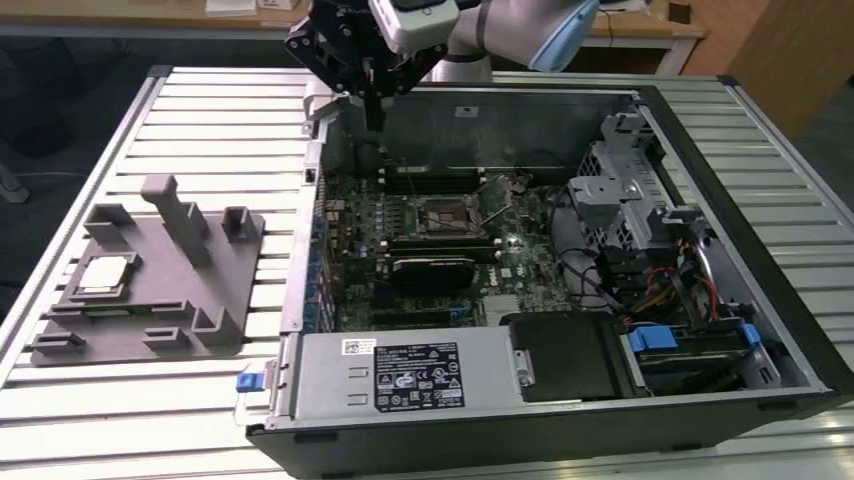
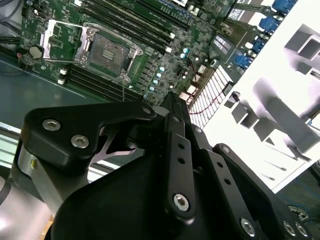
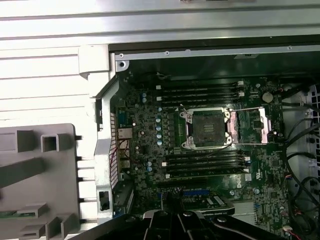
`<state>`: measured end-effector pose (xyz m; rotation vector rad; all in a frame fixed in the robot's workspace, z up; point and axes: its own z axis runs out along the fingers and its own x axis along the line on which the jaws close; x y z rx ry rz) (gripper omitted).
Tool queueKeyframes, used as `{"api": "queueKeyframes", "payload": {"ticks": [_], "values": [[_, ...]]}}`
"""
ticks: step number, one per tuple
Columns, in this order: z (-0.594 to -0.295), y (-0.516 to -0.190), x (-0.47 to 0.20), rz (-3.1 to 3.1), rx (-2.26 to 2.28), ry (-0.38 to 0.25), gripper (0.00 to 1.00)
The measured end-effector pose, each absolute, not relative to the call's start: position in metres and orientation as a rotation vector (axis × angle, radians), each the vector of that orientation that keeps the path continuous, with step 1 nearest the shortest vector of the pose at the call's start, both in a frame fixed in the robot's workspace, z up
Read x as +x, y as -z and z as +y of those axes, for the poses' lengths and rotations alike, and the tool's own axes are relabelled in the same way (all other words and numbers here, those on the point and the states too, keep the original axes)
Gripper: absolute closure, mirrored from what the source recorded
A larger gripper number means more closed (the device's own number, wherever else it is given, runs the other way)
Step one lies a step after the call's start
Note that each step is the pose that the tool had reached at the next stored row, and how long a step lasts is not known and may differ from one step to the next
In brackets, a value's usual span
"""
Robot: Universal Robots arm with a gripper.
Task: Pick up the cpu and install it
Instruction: 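Reach for the cpu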
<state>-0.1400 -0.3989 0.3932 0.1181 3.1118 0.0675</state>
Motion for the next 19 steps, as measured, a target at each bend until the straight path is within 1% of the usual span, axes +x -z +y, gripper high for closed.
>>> {"api": "queueKeyframes", "payload": {"ticks": [19], "values": [[-0.399, -0.393, -0.171, 3.109, 0.118, -0.068, 0.89]]}}
